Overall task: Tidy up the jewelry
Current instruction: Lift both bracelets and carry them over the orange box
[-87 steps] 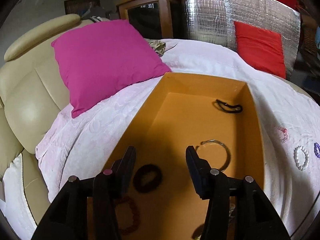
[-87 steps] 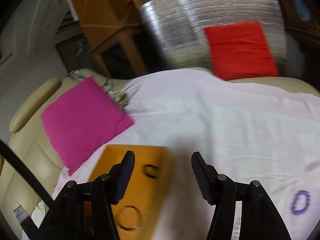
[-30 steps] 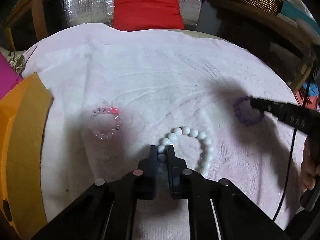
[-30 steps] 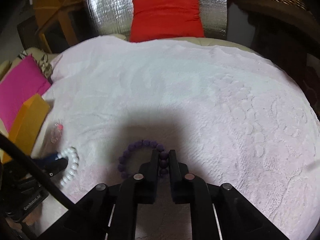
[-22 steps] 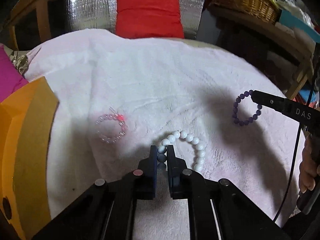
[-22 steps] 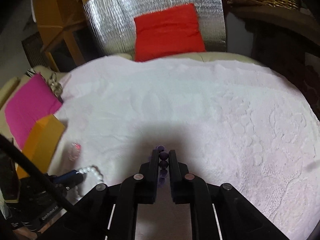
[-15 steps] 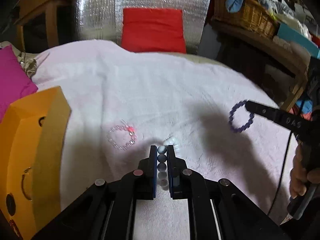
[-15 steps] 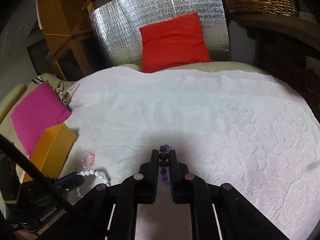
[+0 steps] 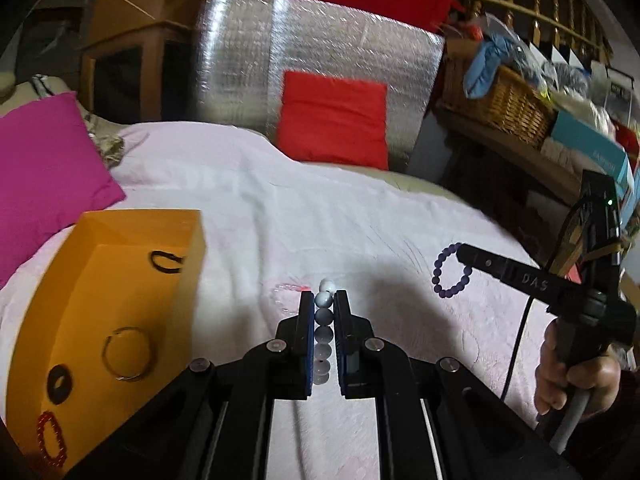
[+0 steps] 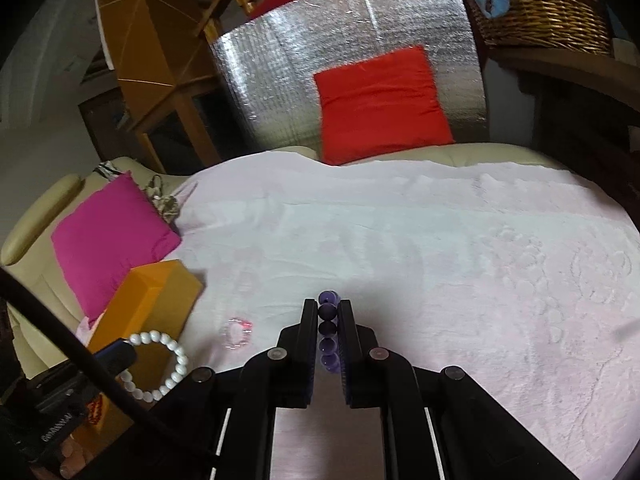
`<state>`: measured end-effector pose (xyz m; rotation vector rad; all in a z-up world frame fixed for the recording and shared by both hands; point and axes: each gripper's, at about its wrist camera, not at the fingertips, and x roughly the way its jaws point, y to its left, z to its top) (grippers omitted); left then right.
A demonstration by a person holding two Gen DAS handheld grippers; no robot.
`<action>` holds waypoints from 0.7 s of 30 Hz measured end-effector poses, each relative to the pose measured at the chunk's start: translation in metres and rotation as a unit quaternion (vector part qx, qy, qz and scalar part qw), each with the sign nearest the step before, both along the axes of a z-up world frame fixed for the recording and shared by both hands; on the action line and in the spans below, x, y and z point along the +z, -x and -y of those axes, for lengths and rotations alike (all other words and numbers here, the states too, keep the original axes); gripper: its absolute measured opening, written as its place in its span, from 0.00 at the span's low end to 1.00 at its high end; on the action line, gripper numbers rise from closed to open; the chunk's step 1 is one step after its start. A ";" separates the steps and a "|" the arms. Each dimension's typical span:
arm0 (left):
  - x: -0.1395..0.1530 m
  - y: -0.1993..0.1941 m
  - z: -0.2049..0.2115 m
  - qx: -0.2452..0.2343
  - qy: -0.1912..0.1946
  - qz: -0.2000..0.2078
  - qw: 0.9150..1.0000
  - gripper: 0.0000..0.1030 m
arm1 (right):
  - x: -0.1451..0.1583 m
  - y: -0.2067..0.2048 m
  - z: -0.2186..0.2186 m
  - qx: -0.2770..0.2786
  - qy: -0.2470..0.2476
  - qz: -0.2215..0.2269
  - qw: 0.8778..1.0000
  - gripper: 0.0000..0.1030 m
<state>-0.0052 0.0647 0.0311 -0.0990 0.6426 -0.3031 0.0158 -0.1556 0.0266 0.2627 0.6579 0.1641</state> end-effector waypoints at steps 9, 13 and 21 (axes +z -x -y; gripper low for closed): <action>0.017 0.030 -0.051 0.060 -0.003 0.032 0.998 0.09 | 0.017 0.009 -0.058 0.046 -0.005 0.025 0.999 0.10; 0.013 0.031 -0.077 0.094 -0.004 0.027 0.995 0.09 | 0.019 0.011 -0.081 0.063 -0.007 0.028 0.998 0.10; 0.001 0.029 -0.116 0.166 -0.040 0.015 0.985 0.09 | 0.025 0.019 -0.124 0.098 -0.016 0.035 0.994 0.10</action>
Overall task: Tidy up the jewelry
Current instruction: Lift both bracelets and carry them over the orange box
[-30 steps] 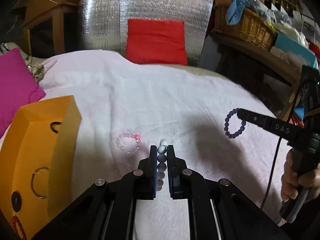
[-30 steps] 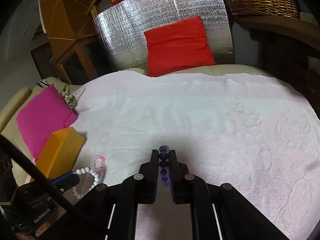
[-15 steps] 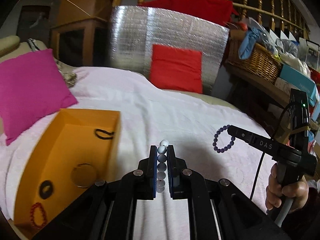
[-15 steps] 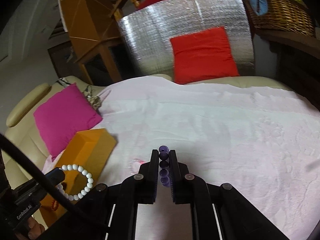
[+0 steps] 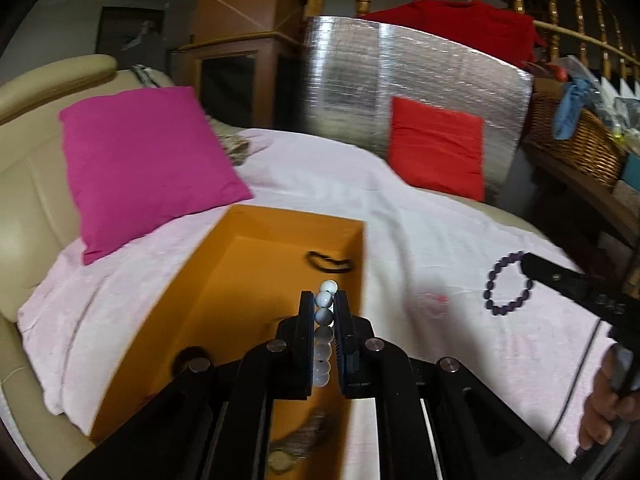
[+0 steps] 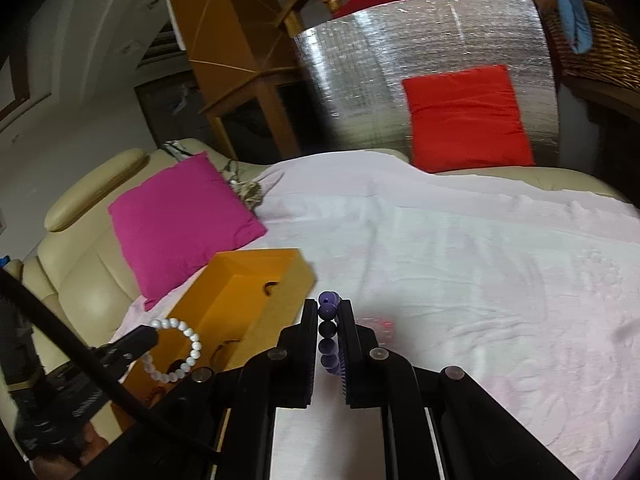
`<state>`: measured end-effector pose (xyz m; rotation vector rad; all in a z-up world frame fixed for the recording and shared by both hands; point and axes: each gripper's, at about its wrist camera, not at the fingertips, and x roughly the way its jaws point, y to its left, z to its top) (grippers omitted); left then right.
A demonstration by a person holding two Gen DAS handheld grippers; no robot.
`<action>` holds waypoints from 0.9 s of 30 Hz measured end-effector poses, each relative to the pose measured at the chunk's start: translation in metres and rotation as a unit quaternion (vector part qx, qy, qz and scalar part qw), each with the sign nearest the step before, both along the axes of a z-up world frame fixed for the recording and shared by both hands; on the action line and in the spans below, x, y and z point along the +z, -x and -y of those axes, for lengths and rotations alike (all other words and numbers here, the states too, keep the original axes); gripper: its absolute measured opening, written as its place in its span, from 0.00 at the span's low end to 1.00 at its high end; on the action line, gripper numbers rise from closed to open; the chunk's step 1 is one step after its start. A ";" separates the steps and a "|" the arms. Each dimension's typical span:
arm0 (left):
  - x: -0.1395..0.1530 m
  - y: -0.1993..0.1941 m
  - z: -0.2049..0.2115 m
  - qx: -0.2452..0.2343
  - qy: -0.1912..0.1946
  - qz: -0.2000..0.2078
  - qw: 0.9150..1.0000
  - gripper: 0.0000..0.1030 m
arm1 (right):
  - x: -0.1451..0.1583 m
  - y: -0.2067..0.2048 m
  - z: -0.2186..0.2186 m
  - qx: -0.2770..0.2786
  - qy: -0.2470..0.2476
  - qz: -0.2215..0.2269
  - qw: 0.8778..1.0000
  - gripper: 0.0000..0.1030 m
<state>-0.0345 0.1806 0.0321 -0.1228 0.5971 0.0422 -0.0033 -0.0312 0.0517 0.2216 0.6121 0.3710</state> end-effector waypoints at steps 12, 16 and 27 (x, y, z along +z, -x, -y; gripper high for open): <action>-0.007 0.003 -0.032 0.067 -0.043 -0.006 0.997 0.09 | 0.001 0.004 -0.066 0.058 0.005 0.001 0.998 0.10; -0.008 0.002 -0.037 0.077 -0.050 -0.007 0.996 0.09 | 0.005 0.003 -0.085 0.075 0.009 0.007 0.997 0.10; -0.010 0.002 -0.054 0.091 -0.049 -0.012 0.995 0.09 | 0.010 -0.021 -0.133 0.103 0.016 -0.013 0.994 0.10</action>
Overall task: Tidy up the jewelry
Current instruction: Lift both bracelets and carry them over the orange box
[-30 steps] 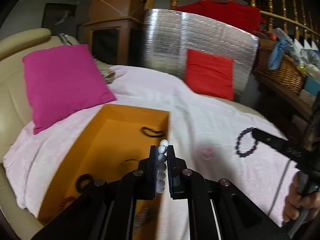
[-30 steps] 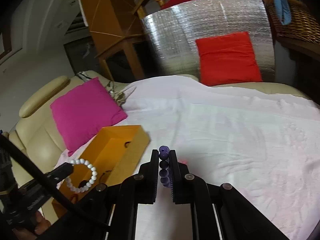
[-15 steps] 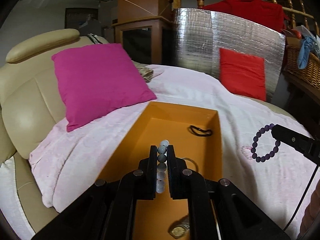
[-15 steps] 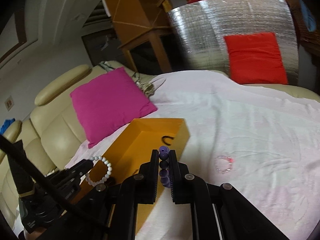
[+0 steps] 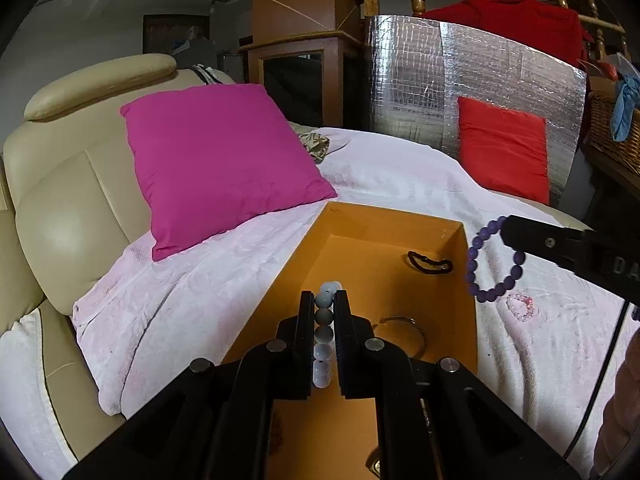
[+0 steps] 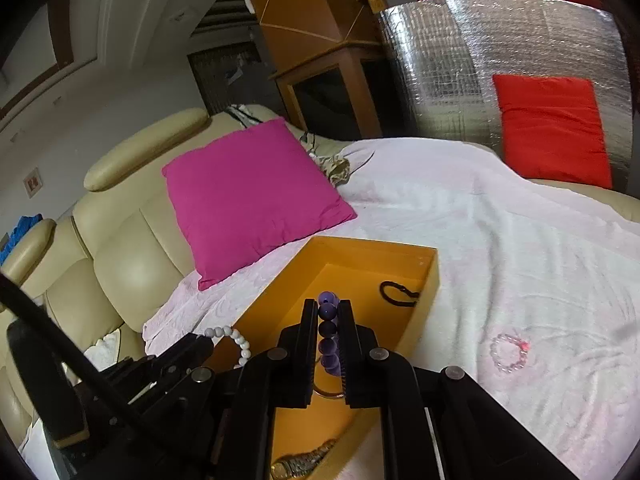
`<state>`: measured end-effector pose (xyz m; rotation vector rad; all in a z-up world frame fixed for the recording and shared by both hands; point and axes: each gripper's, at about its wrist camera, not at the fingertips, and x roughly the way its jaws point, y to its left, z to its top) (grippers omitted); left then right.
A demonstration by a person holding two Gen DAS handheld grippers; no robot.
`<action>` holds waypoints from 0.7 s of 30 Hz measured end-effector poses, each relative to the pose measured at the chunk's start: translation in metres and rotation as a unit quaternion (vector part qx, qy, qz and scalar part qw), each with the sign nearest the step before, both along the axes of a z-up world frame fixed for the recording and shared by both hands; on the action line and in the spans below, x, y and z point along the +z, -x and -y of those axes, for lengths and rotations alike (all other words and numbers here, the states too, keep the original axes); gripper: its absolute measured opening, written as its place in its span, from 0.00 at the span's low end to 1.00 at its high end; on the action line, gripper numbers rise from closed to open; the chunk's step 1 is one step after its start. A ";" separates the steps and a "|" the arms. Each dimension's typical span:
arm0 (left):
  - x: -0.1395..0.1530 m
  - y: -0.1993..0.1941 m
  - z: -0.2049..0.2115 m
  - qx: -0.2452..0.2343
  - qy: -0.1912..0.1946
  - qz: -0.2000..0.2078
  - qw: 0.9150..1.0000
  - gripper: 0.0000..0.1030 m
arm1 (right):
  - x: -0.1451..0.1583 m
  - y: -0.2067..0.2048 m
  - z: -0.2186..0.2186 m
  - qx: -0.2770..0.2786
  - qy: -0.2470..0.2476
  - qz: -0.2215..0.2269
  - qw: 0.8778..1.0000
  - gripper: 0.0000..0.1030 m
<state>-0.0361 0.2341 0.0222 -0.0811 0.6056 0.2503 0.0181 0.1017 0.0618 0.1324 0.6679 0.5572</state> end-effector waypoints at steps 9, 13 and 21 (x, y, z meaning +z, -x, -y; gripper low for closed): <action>-0.003 0.004 -0.020 0.019 0.007 -0.003 1.000 0.09 | -0.007 -0.014 -0.025 0.006 0.009 -0.018 1.000 0.10; -0.005 0.006 -0.027 0.024 0.007 -0.006 1.000 0.09 | -0.013 -0.016 -0.036 0.010 0.017 -0.027 0.999 0.10; -0.007 0.010 -0.034 0.023 0.004 -0.008 1.000 0.09 | -0.022 -0.021 -0.061 0.021 0.034 -0.044 0.998 0.10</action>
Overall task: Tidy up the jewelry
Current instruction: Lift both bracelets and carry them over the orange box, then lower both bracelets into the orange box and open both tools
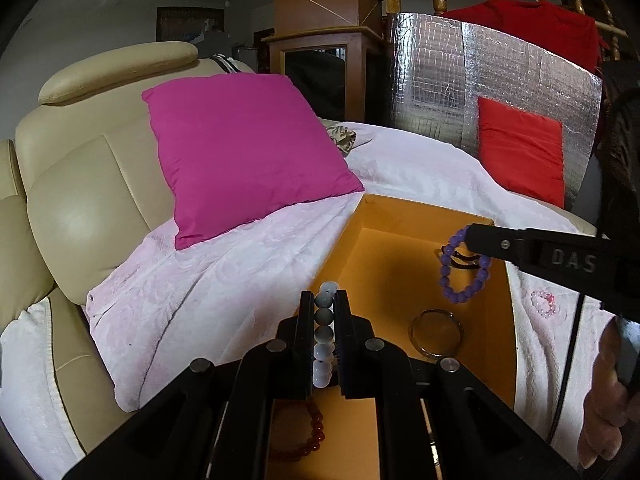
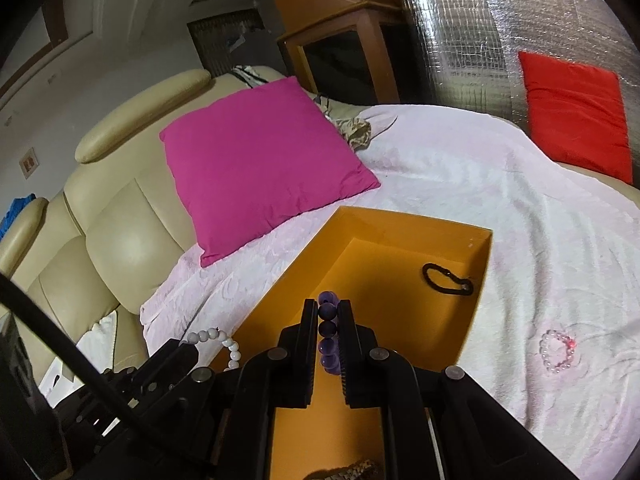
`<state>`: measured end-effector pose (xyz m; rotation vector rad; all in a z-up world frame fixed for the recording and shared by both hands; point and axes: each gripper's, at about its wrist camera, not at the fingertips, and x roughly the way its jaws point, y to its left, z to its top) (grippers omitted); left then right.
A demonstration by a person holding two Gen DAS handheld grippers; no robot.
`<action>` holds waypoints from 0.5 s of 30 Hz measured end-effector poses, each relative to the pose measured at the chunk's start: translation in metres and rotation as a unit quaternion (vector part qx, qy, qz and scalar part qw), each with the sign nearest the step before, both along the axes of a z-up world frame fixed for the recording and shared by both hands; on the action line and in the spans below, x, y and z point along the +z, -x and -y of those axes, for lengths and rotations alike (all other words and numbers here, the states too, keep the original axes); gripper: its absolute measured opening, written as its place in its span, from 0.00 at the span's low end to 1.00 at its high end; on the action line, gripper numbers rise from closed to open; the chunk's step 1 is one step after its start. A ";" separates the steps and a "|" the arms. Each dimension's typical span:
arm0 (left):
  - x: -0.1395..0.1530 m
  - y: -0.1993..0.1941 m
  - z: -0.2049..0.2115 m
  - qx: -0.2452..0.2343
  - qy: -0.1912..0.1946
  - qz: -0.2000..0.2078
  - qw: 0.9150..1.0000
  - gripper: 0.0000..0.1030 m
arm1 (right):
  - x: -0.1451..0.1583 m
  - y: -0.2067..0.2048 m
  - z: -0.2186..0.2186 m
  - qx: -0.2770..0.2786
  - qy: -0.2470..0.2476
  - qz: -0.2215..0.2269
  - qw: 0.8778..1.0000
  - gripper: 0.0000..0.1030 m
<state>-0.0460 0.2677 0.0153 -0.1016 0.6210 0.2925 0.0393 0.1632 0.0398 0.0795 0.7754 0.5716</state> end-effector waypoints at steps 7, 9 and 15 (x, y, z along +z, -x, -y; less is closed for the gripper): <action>-0.003 0.003 -0.008 0.002 0.002 -0.004 1.000 0.09 | -0.008 -0.009 -0.011 0.004 0.006 -0.018 1.000 0.10; -0.004 0.004 -0.010 0.002 0.002 -0.006 1.000 0.09 | -0.010 -0.010 -0.012 0.004 0.004 -0.023 1.000 0.10; -0.009 0.002 -0.014 -0.007 0.010 -0.017 1.000 0.09 | -0.017 -0.012 -0.016 0.003 0.003 -0.034 0.999 0.10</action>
